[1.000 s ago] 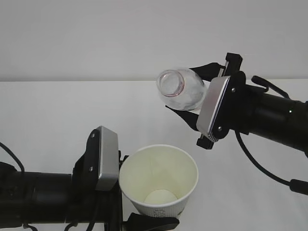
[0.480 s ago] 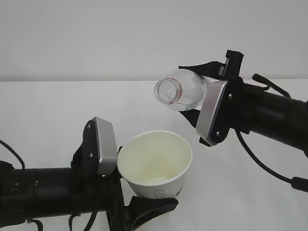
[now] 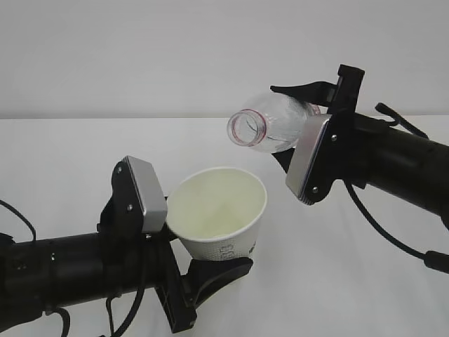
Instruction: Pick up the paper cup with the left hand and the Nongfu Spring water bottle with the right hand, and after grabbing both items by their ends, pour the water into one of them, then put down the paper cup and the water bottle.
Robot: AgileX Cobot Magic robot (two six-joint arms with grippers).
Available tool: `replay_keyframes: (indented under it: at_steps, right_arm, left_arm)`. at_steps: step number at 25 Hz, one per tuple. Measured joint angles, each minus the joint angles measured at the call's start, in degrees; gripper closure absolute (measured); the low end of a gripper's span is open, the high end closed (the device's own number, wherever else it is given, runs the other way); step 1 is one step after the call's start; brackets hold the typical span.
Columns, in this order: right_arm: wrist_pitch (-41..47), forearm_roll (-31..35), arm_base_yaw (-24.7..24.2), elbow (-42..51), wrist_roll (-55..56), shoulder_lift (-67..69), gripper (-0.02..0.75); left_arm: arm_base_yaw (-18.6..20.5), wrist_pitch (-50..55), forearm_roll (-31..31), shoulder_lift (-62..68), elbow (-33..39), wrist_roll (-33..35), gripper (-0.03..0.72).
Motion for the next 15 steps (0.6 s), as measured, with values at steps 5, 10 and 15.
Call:
replay_keyframes:
  at_steps: [5, 10, 15]
  right_arm:
    - [-0.60, 1.40, 0.00, 0.00, -1.62, 0.00, 0.225]
    - [-1.38, 3.23, 0.00, -0.34, -2.78, 0.00, 0.225]
    - [-1.38, 3.45, 0.00, -1.58, -4.02, 0.00, 0.225]
  left_arm:
    - [0.00, 0.00, -1.85, 0.00, 0.00, 0.19, 0.155]
    - [0.00, 0.00, -2.59, 0.00, 0.00, 0.19, 0.160]
    - [0.00, 0.00, -2.71, 0.00, 0.00, 0.19, 0.160]
